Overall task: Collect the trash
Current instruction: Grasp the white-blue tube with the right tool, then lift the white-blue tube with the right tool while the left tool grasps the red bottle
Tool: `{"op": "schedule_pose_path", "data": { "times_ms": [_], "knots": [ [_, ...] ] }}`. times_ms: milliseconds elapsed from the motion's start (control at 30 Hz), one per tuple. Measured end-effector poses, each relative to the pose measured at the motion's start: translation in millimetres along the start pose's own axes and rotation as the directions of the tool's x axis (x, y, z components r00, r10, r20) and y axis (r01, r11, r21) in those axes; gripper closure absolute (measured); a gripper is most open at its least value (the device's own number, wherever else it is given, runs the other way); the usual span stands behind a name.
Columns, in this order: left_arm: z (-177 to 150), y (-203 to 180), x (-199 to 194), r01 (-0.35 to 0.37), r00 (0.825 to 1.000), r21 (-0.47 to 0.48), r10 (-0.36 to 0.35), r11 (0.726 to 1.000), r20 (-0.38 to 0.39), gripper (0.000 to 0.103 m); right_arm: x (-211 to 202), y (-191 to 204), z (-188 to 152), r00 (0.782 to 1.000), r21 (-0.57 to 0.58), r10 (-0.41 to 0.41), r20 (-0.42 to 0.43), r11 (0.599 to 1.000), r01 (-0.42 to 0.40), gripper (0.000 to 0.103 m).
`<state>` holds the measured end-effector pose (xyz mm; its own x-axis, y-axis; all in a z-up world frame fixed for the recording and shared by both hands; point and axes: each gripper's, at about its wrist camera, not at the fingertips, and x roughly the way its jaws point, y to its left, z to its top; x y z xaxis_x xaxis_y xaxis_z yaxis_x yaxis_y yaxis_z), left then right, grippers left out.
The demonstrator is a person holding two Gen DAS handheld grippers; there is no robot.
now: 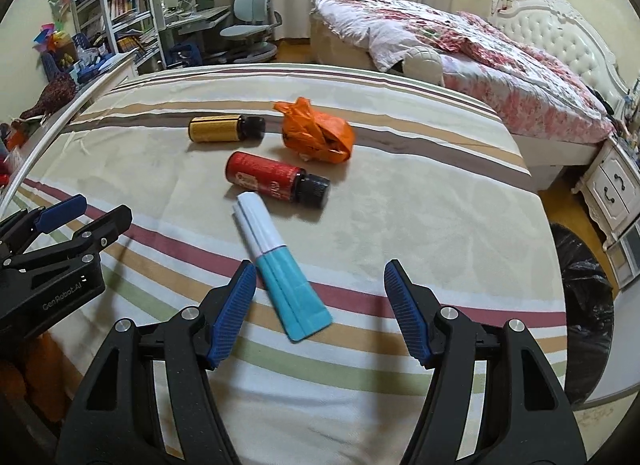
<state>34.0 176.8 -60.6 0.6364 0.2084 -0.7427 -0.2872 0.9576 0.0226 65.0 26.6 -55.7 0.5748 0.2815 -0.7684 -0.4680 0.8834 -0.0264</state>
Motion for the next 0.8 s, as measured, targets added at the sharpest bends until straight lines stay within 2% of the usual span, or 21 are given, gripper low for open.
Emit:
{"op": "schedule_pose_path", "data": {
  "times_ms": [100,333,533,800],
  "knots": [
    [-0.4,5.7,-0.5,0.001,1.000,-0.010,-0.001,1.000,0.001,0.037,7.3,9.4,1.4,1.000,-0.021,0.002,-0.019,1.000,-0.003,0.043],
    [-0.7,10.3,-1.6,0.012,1.000,-0.021,-0.012,1.000,0.002,0.037,0.5,17.7,-6.0,1.000,-0.054,0.004,-0.028,0.998,-0.006,0.076],
    [-2.4,3.0,-4.8,0.027,1.000,-0.003,-0.027,1.000,0.010,0.037,-8.9,7.5,-18.3,0.999,-0.039,-0.038,-0.019,0.999,0.038,0.081],
    [1.0,-22.7,-2.8,0.079,0.997,0.060,-0.080,0.995,0.012,0.037,-11.4,-30.2,-22.8,0.995,0.054,-0.099,-0.021,0.994,0.100,0.081]
  ]
}}
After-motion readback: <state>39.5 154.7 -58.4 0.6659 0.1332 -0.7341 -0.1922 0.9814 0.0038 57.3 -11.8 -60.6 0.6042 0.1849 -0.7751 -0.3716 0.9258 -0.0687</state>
